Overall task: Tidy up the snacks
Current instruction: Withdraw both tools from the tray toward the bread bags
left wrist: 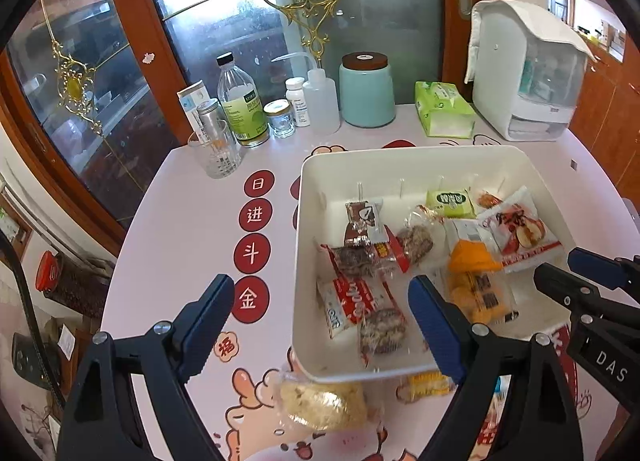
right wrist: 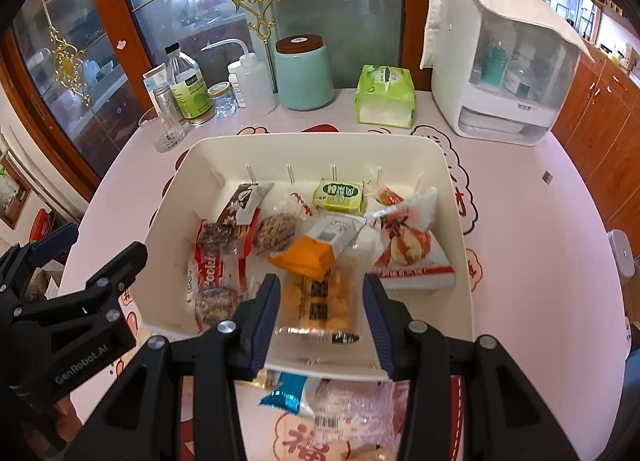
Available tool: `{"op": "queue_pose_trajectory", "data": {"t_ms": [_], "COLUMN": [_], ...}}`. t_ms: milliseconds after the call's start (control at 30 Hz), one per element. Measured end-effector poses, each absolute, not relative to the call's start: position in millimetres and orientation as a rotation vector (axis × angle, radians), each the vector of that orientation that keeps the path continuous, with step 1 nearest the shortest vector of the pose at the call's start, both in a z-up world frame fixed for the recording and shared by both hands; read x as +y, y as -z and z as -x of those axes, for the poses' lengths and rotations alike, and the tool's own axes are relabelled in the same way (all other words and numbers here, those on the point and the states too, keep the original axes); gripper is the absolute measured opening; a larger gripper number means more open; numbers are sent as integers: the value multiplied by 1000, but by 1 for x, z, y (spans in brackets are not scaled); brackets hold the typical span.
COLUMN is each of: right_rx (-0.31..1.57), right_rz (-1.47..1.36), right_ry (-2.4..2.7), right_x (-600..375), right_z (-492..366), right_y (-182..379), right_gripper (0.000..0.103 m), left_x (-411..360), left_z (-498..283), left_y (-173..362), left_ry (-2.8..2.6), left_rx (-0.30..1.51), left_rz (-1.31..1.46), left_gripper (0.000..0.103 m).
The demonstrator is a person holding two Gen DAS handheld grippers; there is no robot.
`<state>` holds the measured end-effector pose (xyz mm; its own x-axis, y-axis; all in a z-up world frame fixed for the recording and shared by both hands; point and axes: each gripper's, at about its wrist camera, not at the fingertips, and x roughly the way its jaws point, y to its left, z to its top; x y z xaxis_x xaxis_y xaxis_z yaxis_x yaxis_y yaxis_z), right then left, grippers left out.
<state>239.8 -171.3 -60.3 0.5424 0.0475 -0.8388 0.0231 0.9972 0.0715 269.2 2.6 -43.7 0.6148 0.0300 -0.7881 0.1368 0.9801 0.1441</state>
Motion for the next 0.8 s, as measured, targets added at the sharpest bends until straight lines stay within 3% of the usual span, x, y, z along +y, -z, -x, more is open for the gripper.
{"op": "queue_pose_trajectory", "data": {"t_ms": [233,500,800], "right_rx": [995,996,1061], "right_rz": [-99,-90,-114], "right_ry": [-20,-36,-46], "right_x": [-172,-179,-201], "right_z": [-204,-156,-115], "right_y": [57,57,85], "right_gripper": [45,58,63], "left_x": [20,46,65], "left_z": [-238,-215,-210], "left_y": [35,32,76], "left_ry": [105,171,237], "left_rx": [899,920,1068], "left_rz": [-237,-262,-211], "left_gripper": [88,88,89]}}
